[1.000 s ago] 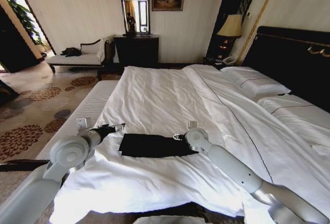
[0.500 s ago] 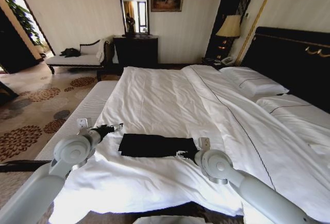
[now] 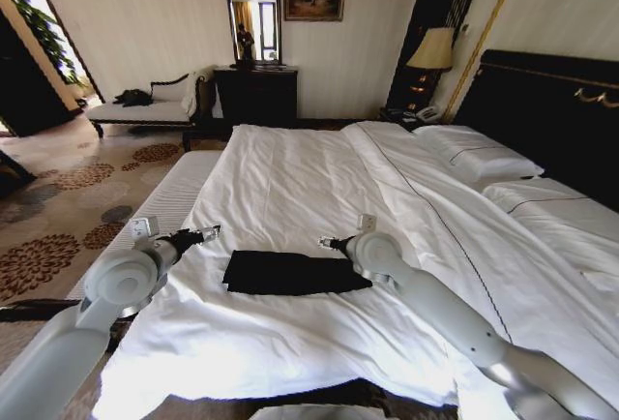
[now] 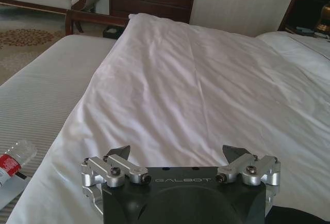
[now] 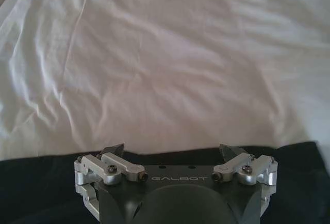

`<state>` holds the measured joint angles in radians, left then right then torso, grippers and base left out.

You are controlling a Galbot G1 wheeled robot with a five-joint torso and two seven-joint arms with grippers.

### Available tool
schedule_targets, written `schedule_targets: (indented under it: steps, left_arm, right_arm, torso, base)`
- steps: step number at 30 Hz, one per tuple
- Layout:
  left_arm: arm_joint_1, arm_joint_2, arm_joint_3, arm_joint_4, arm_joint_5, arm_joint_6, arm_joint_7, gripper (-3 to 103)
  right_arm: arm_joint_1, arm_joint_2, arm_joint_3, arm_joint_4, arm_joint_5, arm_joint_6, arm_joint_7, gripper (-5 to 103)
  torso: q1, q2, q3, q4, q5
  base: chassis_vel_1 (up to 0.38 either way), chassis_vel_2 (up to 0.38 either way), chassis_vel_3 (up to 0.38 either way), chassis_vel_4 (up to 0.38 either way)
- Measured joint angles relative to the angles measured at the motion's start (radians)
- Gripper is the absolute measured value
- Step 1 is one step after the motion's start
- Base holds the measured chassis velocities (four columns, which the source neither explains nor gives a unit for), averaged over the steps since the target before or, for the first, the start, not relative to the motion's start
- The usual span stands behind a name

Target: Fold the clothes on the bed.

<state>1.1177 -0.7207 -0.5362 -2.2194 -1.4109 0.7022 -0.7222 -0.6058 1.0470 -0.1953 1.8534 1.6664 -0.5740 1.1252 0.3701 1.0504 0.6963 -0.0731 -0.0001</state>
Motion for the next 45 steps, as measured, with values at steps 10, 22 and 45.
schedule_targets:
  steps: [10,22,45]
  left_arm:
    - [-0.021,-0.017,0.042,0.047,0.039,-0.011,0.006,100]
    - [-0.024,-0.016,0.053,0.077,0.074,-0.028,0.023,100]
    - [-0.015,0.007,0.039,0.072,0.075,-0.028,0.020,100]
  right_arm:
    - [-0.091,0.008,-0.005,0.023,-0.034,0.017,-0.009,100]
    - [-0.328,-0.108,0.047,0.227,-0.034,0.030,0.010,100]
    - [0.103,0.078,-0.084,-0.202,0.055,-0.160,0.047,100]
  torso:
    - [0.000,0.000,0.000,0.0000,0.0000]
    - [0.000,0.000,0.000,-0.0003,0.0001]
    - [0.000,0.000,0.000,0.0001,0.0000]
  base:
    - [0.000,0.000,0.000,0.000]
    - [0.000,0.000,0.000,0.000]
    - [0.000,0.000,0.000,0.000]
